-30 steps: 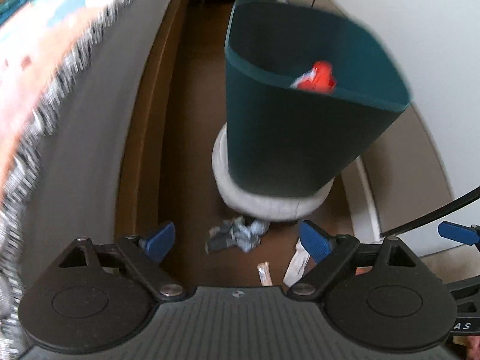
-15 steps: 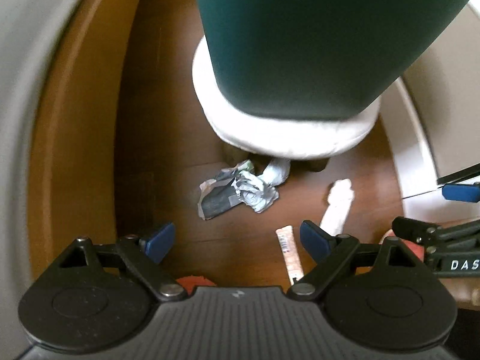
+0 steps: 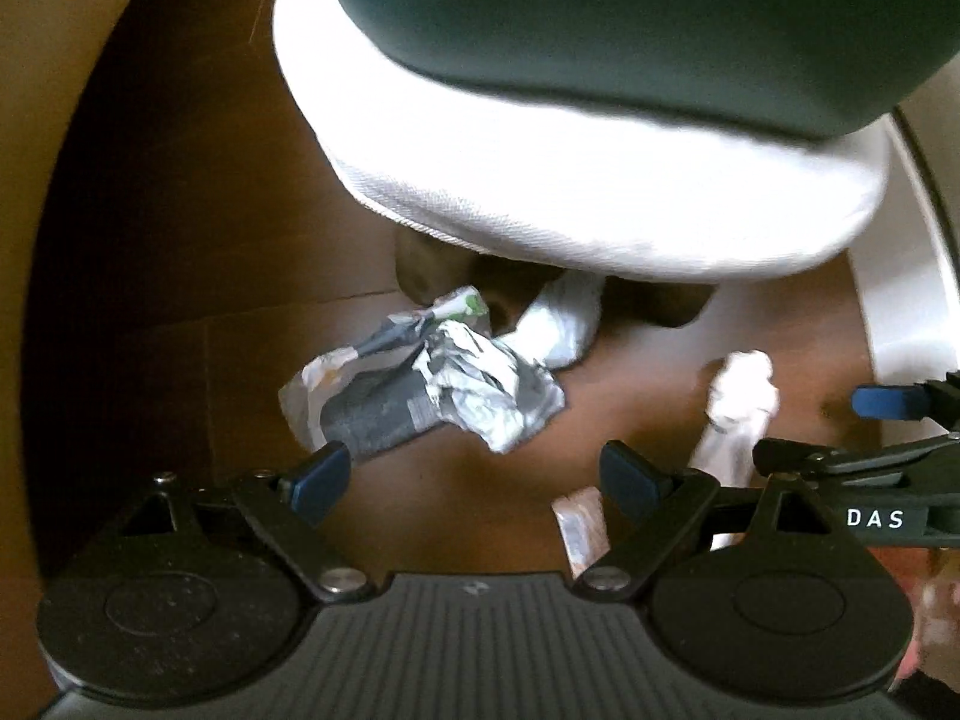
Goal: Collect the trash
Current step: 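Grasp the crumpled grey tissue with the left tool while the right tool grasps the white tissue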
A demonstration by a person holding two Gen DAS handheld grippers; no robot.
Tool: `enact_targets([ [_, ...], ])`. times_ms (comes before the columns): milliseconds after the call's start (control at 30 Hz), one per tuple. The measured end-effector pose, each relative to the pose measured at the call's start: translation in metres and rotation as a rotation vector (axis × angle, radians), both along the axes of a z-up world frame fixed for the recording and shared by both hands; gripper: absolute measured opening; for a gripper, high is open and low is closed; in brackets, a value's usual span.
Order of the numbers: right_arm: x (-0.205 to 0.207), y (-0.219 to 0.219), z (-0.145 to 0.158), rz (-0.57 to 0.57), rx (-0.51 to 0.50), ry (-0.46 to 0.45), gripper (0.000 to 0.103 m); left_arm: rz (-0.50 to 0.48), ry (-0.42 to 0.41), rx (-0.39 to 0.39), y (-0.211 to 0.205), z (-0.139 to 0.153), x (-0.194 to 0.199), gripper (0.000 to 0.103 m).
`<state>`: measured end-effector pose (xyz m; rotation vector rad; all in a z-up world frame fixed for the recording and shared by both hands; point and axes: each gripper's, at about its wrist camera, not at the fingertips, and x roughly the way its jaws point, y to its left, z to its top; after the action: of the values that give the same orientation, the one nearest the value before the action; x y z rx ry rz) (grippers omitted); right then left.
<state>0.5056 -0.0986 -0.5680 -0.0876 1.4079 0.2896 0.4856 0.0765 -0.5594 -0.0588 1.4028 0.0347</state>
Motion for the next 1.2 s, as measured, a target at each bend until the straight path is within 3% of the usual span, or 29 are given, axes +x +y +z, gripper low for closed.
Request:
enact_targets([
  [200,0.012,-0.001,-0.032,-0.033,-0.008,0.015,0.078,0.002,-0.005,0.005,-0.005,-0.035,0.012,0.091],
  [367,0.018,0.004,-0.043,-0.026,-0.037,0.009,0.066,0.035,-0.010,-0.004,-0.006,-0.051,0.025,0.088],
  [467,0.016,0.008,-0.044,-0.011,-0.047,0.006,0.056,0.067,0.003,-0.041,-0.004,-0.056,0.030,0.066],
  [500,0.015,0.010,-0.044,-0.004,-0.054,0.004,0.050,0.074,0.014,-0.052,-0.004,-0.059,0.031,0.050],
  [533,0.015,0.010,-0.044,0.000,-0.061,0.005,0.046,0.083,0.024,-0.054,-0.003,-0.062,0.033,0.040],
  [667,0.014,0.014,-0.045,-0.009,-0.079,0.004,0.035,0.141,0.023,-0.088,0.007,-0.063,0.033,0.024],
  [700,0.014,0.014,-0.045,-0.014,-0.079,0.008,0.030,0.155,0.022,-0.089,0.010,-0.063,0.033,0.014],
  [867,0.012,0.017,-0.034,-0.013,-0.072,-0.002,0.020,0.209,0.029,-0.101,0.019,-0.054,0.027,0.007],
  [1200,-0.007,0.020,0.041,0.088,-0.073,-0.068,0.019,0.119,0.022,-0.079,0.018,0.004,0.006,0.006],
])
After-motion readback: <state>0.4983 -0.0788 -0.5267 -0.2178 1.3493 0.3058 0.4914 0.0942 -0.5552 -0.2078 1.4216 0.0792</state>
